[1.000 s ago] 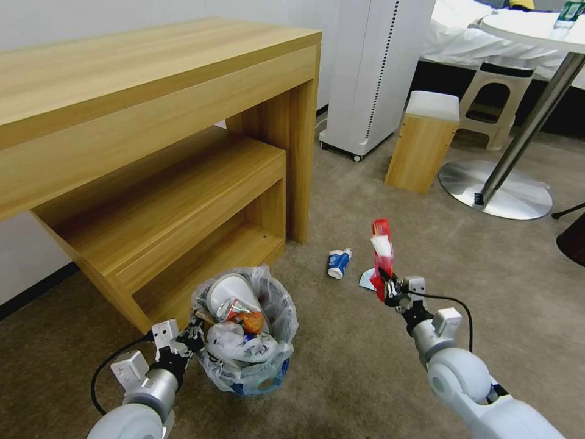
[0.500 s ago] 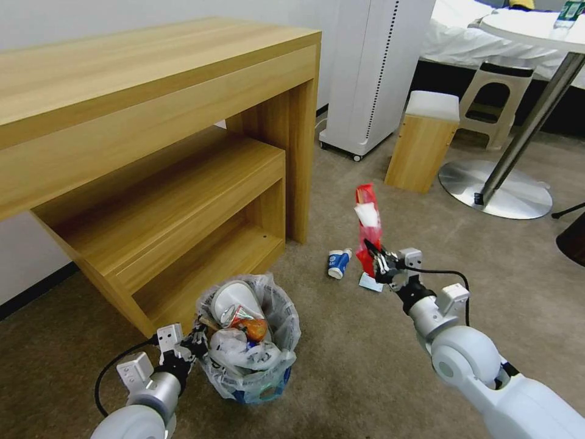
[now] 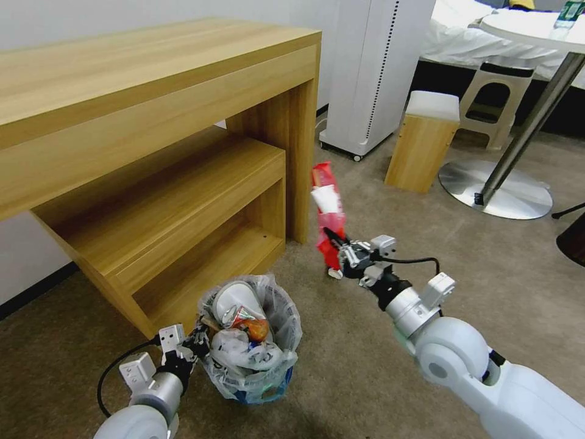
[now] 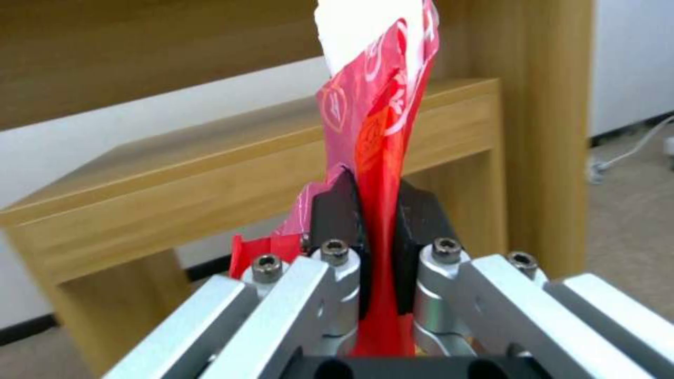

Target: Pick up the trash bin and place the garbage on the floor into it.

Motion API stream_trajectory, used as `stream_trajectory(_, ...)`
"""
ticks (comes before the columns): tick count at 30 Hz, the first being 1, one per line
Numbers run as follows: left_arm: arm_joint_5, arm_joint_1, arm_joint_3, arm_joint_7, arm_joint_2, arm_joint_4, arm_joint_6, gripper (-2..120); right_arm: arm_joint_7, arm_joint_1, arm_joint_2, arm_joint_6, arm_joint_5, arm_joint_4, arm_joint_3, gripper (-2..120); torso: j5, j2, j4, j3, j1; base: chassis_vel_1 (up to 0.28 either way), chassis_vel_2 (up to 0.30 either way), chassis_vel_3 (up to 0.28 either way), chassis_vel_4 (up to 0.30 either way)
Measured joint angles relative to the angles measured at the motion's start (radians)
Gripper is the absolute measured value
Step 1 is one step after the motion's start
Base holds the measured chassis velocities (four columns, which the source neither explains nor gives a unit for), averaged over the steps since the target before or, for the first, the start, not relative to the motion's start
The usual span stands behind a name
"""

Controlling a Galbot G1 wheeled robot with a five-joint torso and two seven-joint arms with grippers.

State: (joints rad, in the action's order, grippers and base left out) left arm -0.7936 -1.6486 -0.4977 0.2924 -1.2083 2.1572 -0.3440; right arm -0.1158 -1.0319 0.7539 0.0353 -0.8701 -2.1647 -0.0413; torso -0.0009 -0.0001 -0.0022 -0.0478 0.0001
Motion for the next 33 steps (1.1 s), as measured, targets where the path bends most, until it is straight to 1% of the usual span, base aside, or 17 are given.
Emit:
stream_trajectory(7, 0.005, 0.005, 0.006, 0.0, -0.01, -0.005, 0.0, 1, 0.027, 0.04, -0.002, 0.037, -0.014, -0.001, -0.067, 3, 0.0, 0.0, 0.0, 0.0, 0.0, 0.0, 0.0, 0.0, 0.0)
stream_trajectory(14, 0.006, 0.008, 0.008, 0.0, -0.02, -0.002, -0.003, 1, 0.064, 0.051, -0.001, 0.058, -0.002, 0.013, -0.099, 3, 0.0001, 0.0, 0.0, 0.0, 0.0, 0.0, 0.0, 0.0, 0.0)
stream_trajectory(20, 0.006, 0.002, 0.005, 0.001, -0.029, 0.022, -0.004, 1, 0.099, 0.052, -0.01, 0.091, 0.045, 0.068, -0.144, 3, 0.0001, 0.0, 0.0, 0.0, 0.0, 0.0, 0.0, 0.0, 0.0)
stream_trajectory(24, 0.006, -0.002, 0.007, 0.001, -0.034, 0.033, -0.005, 1, 0.111, 0.056, -0.006, 0.1, 0.052, 0.085, -0.165, 3, 0.0001, 0.0, 0.0, 0.0, 0.0, 0.0, 0.0, 0.0, 0.0)
stream_trajectory(33, 0.008, -0.01, 0.01, 0.001, -0.034, 0.059, -0.01, 1, 0.192, 0.074, -0.005, 0.126, 0.052, 0.107, -0.205, 3, 0.0001, 0.0, 0.0, 0.0, 0.0, 0.0, 0.0, 0.0, 0.0)
